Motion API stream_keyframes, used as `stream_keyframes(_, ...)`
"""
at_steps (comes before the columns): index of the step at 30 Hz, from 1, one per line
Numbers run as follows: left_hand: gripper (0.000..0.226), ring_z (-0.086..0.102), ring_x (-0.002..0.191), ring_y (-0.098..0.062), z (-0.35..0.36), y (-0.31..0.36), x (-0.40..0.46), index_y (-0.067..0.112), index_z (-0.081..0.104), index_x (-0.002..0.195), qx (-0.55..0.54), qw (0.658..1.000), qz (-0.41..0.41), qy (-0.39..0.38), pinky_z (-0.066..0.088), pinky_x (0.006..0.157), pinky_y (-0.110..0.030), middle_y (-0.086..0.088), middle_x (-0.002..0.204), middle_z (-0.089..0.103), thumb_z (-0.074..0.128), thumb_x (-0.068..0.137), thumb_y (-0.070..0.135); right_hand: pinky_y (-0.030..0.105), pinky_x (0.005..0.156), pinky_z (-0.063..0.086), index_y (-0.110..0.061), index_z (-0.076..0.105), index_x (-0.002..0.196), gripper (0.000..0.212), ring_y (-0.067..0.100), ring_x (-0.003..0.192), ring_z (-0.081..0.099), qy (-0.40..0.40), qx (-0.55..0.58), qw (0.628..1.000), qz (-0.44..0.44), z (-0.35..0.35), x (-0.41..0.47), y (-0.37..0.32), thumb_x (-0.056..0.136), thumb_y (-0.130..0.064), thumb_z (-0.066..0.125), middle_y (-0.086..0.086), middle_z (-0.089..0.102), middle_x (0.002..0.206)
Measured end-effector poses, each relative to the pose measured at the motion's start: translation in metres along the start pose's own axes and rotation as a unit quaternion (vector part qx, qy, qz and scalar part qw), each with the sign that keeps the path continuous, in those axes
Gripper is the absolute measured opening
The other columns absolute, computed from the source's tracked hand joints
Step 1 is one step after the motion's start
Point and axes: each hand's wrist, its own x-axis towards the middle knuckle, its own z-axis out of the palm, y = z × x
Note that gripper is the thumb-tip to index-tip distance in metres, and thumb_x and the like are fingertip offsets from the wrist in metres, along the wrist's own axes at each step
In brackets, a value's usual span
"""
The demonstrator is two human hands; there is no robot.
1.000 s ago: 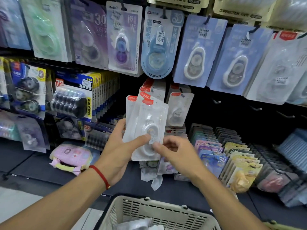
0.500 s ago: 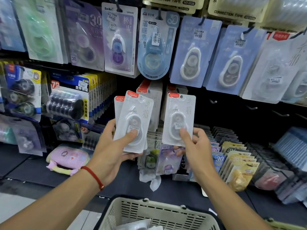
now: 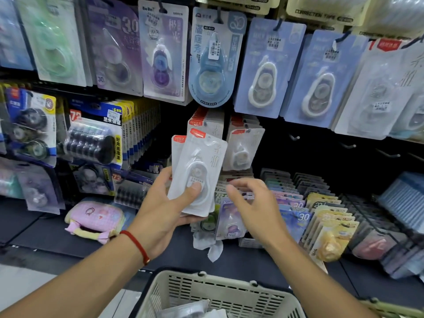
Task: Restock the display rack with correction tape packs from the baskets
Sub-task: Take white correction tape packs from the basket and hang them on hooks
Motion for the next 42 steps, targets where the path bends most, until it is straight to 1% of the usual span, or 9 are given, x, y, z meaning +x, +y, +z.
stream_keyframes(3,0.055,0.076,0.109,-0.034,0.005,-0.003,-0.002,0.028,0.058,0.132,-0.002,1.000,-0.003,-0.024,0.064,0.082,-0.057,-0.006,0.127,0.074,0.082,0.083,0.025,0.010,0.078,0.048,-0.052,0.061,0.104,0.016,-0.007,0.108,0.059,-0.050,0.020,0.996,-0.066,0.009,-0.007,-0.009,0.097,-0.041,0.070,-0.027,0.060,0.116)
stream_keyframes(8,0.057,0.076,0.110,-0.035,0.005,-0.003,-0.002,0.026,0.056,0.130,0.004,1.000,0.004,-0.029,0.063,0.084,-0.058,-0.011,0.126,0.075,0.087,0.082,0.022,0.031,0.074,0.061,-0.042,0.074,0.104,0.012,0.004,0.099,0.070,-0.045,0.093,0.994,-0.032,0.008,-0.006,-0.010,0.094,-0.035,0.075,-0.024,0.072,0.105)
stream_keyframes(11,0.052,0.076,0.110,-0.033,0.006,-0.003,-0.002,0.030,0.057,0.130,-0.001,1.000,-0.004,-0.028,0.063,0.085,-0.058,-0.006,0.126,0.076,0.085,0.086,0.027,0.029,0.077,0.060,-0.027,0.073,0.106,0.012,0.007,0.089,0.074,-0.010,0.161,0.987,0.011,0.009,-0.002,-0.006,0.096,-0.022,0.074,-0.012,0.078,0.097)
stream_keyframes(14,0.035,0.078,0.104,-0.032,0.004,-0.004,0.001,0.033,0.060,0.126,0.000,1.000,-0.008,0.001,0.064,0.085,-0.059,-0.003,0.121,0.078,0.072,0.095,0.021,0.024,0.057,0.056,-0.020,0.062,0.111,0.012,0.006,0.073,0.072,0.050,0.224,0.972,0.054,0.005,0.001,-0.005,0.101,-0.015,0.064,-0.011,0.076,0.083)
stream_keyframes(18,0.032,0.077,0.105,-0.030,0.001,-0.004,0.003,0.035,0.063,0.124,0.001,0.999,-0.015,0.028,0.063,0.083,-0.060,-0.002,0.120,0.077,0.067,0.100,0.014,0.031,0.047,0.054,-0.022,0.056,0.115,0.013,0.024,0.063,0.071,0.115,0.259,0.955,0.090,-0.003,0.005,-0.001,0.103,-0.016,0.058,0.000,0.078,0.097)
stream_keyframes(25,0.031,0.077,0.107,-0.030,0.000,-0.003,0.002,0.034,0.065,0.123,0.008,0.999,-0.017,0.040,0.064,0.082,-0.060,-0.003,0.126,0.075,0.068,0.099,0.015,0.036,0.056,0.062,-0.018,0.061,0.125,0.020,0.018,0.071,0.075,0.109,0.262,0.957,0.066,-0.009,0.007,-0.003,0.106,-0.024,0.060,0.001,0.079,0.098)
stream_keyframes(30,0.034,0.077,0.106,-0.029,0.002,-0.001,0.003,0.032,0.064,0.126,0.009,0.998,-0.024,0.052,0.064,0.080,-0.058,-0.004,0.125,0.074,0.063,0.102,0.007,0.020,0.054,0.055,-0.015,0.059,0.127,0.028,0.024,0.069,0.077,0.120,0.253,0.957,0.081,-0.008,0.007,-0.002,0.105,-0.033,0.060,-0.003,0.079,0.095)
stream_keyframes(35,0.039,0.074,0.112,-0.029,0.010,0.002,0.000,0.031,0.061,0.128,0.015,0.999,-0.031,0.037,0.064,0.082,-0.059,-0.002,0.128,0.072,0.055,0.104,0.001,0.042,0.104,0.050,-0.021,0.045,0.148,0.057,0.021,0.124,0.061,0.025,-0.069,0.987,0.143,-0.008,0.008,0.015,0.103,-0.055,0.054,0.002,0.058,0.143)
stream_keyframes(42,0.038,0.077,0.104,-0.028,0.023,-0.001,-0.005,0.029,0.049,0.137,0.061,0.998,-0.005,-0.022,0.067,0.078,-0.045,0.001,0.120,0.078,0.058,0.106,0.010,0.024,0.086,0.059,-0.028,0.070,0.116,0.025,0.008,0.104,0.074,-0.115,0.169,0.979,0.011,0.005,0.001,0.006,0.094,-0.037,0.074,-0.012,0.078,0.111)
